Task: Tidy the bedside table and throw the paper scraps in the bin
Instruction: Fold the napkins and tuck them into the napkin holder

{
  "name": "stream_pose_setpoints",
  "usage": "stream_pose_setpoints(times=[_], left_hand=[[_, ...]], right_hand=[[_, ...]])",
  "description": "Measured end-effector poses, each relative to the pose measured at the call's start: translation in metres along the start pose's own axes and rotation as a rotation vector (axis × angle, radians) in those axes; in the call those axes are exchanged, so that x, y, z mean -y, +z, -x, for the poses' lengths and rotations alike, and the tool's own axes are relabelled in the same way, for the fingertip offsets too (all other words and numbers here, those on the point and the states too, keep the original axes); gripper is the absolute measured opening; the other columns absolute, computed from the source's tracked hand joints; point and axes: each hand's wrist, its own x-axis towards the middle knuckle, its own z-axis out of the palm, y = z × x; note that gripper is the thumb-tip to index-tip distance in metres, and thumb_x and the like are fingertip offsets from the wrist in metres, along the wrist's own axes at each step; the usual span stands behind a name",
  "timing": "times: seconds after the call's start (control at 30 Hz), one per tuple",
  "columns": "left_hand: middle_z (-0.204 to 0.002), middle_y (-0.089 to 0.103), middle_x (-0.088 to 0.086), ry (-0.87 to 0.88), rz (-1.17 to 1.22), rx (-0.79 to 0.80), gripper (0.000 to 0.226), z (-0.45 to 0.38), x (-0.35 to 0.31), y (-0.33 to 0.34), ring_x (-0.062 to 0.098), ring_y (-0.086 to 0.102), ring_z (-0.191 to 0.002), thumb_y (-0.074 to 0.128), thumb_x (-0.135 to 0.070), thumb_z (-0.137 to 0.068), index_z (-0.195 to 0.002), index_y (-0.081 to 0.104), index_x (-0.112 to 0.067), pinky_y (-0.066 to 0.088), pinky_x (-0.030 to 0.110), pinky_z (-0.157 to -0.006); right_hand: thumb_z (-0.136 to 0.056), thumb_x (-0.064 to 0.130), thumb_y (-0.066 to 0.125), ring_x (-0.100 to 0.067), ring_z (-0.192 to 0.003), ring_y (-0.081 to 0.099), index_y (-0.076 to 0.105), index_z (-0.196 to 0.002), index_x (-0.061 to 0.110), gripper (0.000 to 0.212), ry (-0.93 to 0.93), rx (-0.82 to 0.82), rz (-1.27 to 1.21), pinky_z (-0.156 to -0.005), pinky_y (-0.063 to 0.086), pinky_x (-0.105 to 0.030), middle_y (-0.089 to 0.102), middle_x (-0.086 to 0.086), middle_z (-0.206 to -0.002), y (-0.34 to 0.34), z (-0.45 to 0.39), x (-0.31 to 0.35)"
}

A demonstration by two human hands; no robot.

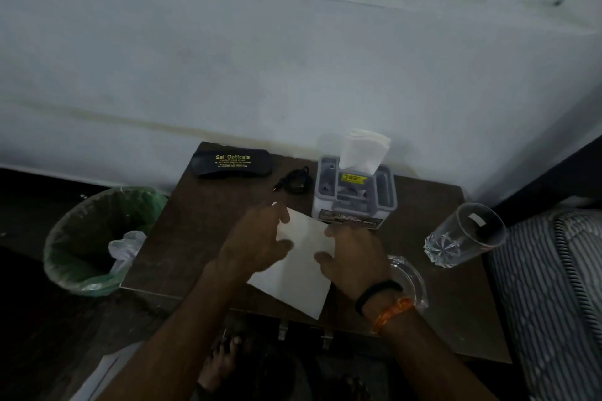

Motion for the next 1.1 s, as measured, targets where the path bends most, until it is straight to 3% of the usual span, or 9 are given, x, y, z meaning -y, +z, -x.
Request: stream_pose_setpoints(times=[0.17,0.43,0.53,0.7,0.83,0.97,1.1], left_hand=[[-0.135,0.044,0.005,-0.098,-0.177,0.020,0.058,0.008,0.000,-0.001,0.027,0.041,-0.126,0.079,-0.043,-0.076,-0.124,0.054,-0.022,0.046,0.042,-0.102],[-0.134,0.044,0.004,-0.159,-0.125,0.028,0.057,0.005,0.003,0.001,0.026,0.042,-0.126,0.082,-0.041,-0.073,-0.120,0.054,-0.024,0.049,0.042,-0.099],[-0.134,0.045,0.003,-0.164,-0.118,0.029,0.057,0.002,0.005,0.001,0.025,0.043,-0.125,0.083,-0.042,-0.071,-0.117,0.055,-0.024,0.049,0.043,-0.098],[-0.134,0.045,0.003,-0.156,-0.114,0.038,0.058,0.000,0.006,0.000,0.025,0.044,-0.124,0.086,-0.042,-0.067,-0.114,0.056,-0.024,0.050,0.046,-0.099],[-0.133,0.044,0.004,-0.148,-0.106,0.063,0.059,-0.003,0.008,-0.001,0.026,0.044,-0.124,0.086,-0.041,-0.066,-0.113,0.056,-0.023,0.050,0.047,-0.099],[-0.129,0.049,0.005,-0.122,-0.043,0.059,0.055,-0.007,0.011,-0.005,0.024,0.048,-0.119,0.087,-0.038,-0.067,-0.109,0.057,-0.019,0.050,0.044,-0.098],[-0.116,0.060,0.002,-0.194,0.374,-0.027,0.061,-0.012,0.017,-0.017,0.022,0.060,-0.107,0.086,-0.042,-0.067,-0.108,0.049,-0.016,0.055,0.045,-0.089]], right_hand=[[-0.074,0.043,0.076,-0.028,-0.127,0.045,0.046,-0.135,0.015,0.074,0.115,0.086,0.059,-0.102,0.043,-0.036,0.044,-0.008,-0.139,0.017,-0.004,0.001],[-0.064,0.046,0.084,-0.030,-0.130,0.038,0.043,-0.137,0.016,0.089,0.163,0.114,0.028,-0.108,0.036,-0.038,0.043,-0.009,-0.140,0.020,-0.017,-0.003],[-0.060,0.047,0.085,-0.028,-0.121,0.049,0.053,-0.129,0.016,0.082,0.194,0.101,-0.144,-0.100,0.045,-0.038,0.055,-0.007,-0.130,0.025,-0.021,-0.003],[-0.061,0.034,0.087,-0.022,-0.095,0.062,0.065,-0.100,0.016,0.047,0.277,-0.027,-0.437,-0.078,0.054,-0.036,0.067,-0.003,-0.103,0.026,-0.018,0.002],[-0.054,0.014,0.089,-0.021,-0.094,0.069,0.069,-0.106,0.018,0.055,0.437,0.012,-0.856,-0.084,0.058,-0.046,0.074,0.002,-0.101,0.034,-0.010,0.004],[-0.066,-0.001,0.081,-0.028,-0.089,0.071,0.074,-0.095,0.008,0.032,0.519,0.109,-1.056,-0.085,0.058,-0.051,0.076,-0.008,-0.096,0.038,-0.004,0.007],[-0.076,-0.009,0.068,-0.033,-0.093,0.070,0.073,-0.095,0.005,0.024,0.494,0.114,-1.260,-0.086,0.056,-0.047,0.076,-0.013,-0.099,0.018,0.004,0.009]])
